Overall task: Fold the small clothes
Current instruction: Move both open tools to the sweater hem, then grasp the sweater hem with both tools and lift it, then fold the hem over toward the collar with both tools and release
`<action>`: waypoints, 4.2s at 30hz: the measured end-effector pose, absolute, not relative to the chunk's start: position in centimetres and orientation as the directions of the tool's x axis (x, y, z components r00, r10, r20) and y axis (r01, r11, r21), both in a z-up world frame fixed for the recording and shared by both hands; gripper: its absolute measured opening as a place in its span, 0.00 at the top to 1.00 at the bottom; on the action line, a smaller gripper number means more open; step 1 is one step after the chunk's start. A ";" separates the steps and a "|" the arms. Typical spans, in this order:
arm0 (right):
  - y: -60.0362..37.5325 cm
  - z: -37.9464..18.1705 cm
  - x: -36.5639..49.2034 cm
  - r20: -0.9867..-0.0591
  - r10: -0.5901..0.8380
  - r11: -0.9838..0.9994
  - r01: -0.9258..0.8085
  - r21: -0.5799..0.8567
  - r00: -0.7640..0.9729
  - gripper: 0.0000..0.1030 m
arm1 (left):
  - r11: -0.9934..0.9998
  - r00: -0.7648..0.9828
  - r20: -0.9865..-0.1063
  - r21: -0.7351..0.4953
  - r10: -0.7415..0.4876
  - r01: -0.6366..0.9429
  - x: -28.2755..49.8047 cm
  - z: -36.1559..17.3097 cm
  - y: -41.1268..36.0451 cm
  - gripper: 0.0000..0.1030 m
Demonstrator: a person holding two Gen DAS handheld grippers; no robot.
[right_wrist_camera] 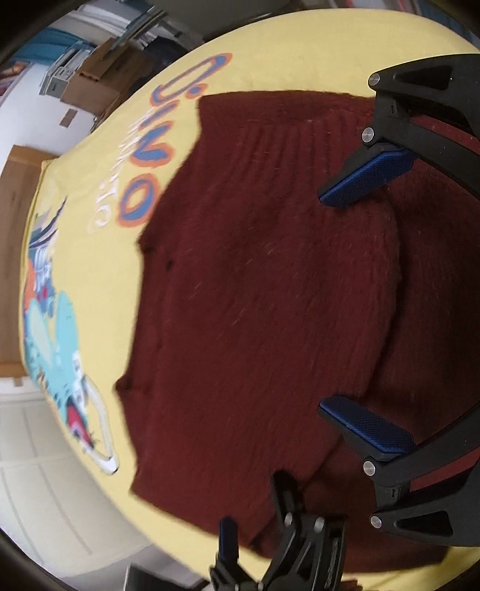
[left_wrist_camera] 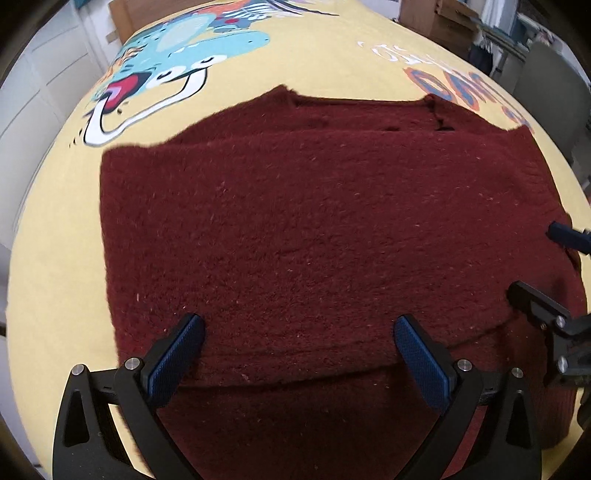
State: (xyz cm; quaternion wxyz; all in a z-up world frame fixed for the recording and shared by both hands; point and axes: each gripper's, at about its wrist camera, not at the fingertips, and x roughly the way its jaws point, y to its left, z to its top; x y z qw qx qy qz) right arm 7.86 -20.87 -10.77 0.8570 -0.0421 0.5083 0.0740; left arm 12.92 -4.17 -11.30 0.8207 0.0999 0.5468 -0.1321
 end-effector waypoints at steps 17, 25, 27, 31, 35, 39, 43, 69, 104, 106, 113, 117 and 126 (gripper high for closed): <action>-28.6 -13.4 8.3 -0.890 0.061 0.998 -0.039 0.049 0.451 0.01 | 0.954 0.359 -0.933 0.076 -0.036 0.291 10.8 -12.8 -0.6 0.01; -28.3 -12.0 8.4 -0.906 0.060 0.998 -0.045 0.046 0.418 0.01 | 0.970 0.350 -0.933 0.000 -0.088 0.245 10.7 -10.4 0.4 0.01; -28.0 -11.0 7.6 -0.904 0.058 0.998 -0.055 0.039 0.423 0.01 | 0.973 0.355 -0.928 -0.030 -0.112 0.228 10.3 -9.1 0.9 0.01; -27.9 -9.2 5.6 -0.895 0.070 0.997 -0.055 0.051 0.440 0.01 | 0.973 0.378 -0.913 -0.070 -0.152 0.222 9.0 -6.3 2.1 0.01; -28.7 -7.1 2.6 -0.880 0.083 0.997 -0.033 0.077 0.467 0.01 | 0.971 0.380 -0.913 -0.061 -0.148 0.231 7.4 -4.6 2.7 0.01; -29.2 -6.1 -0.1 -0.878 0.090 0.996 -0.019 0.093 0.470 0.01 | 0.966 0.358 -0.923 -0.050 -0.142 0.252 5.2 -4.3 3.0 0.01; -29.9 -6.2 -3.0 -0.883 0.105 0.993 0.005 0.120 0.458 0.01 | 0.967 0.325 -0.936 -0.053 -0.135 0.248 3.1 -5.4 3.7 0.01; -32.5 -14.4 -11.4 -0.965 0.193 0.968 0.127 0.217 0.176 0.02 | 0.967 0.040 -0.992 -0.108 -0.120 0.229 -4.7 -12.6 6.1 0.21; -36.0 1.9 0.8 -0.749 0.276 0.917 0.069 0.394 0.603 0.89 | 0.920 0.408 -0.825 -0.336 -0.390 0.201 8.0 4.3 9.9 0.91; -36.0 2.4 2.8 -0.739 0.265 0.917 0.076 0.393 0.619 0.89 | 0.926 0.430 -0.820 -0.329 -0.378 0.186 10.0 4.7 10.1 0.91; -35.8 1.1 10.9 -0.776 0.256 0.927 0.081 0.366 0.577 0.89 | 0.956 0.435 -0.855 -0.207 -0.281 0.210 14.9 1.6 6.7 0.91; -35.2 -2.2 14.2 -0.834 0.241 0.938 0.100 0.331 0.496 0.89 | 0.961 0.407 -0.877 -0.182 -0.255 0.210 17.1 -2.3 5.5 0.91; -35.4 -7.7 17.0 -0.900 0.193 0.944 0.178 0.279 0.390 0.78 | 0.983 0.387 -0.906 -0.130 -0.173 0.133 19.5 -5.8 5.5 0.80</action>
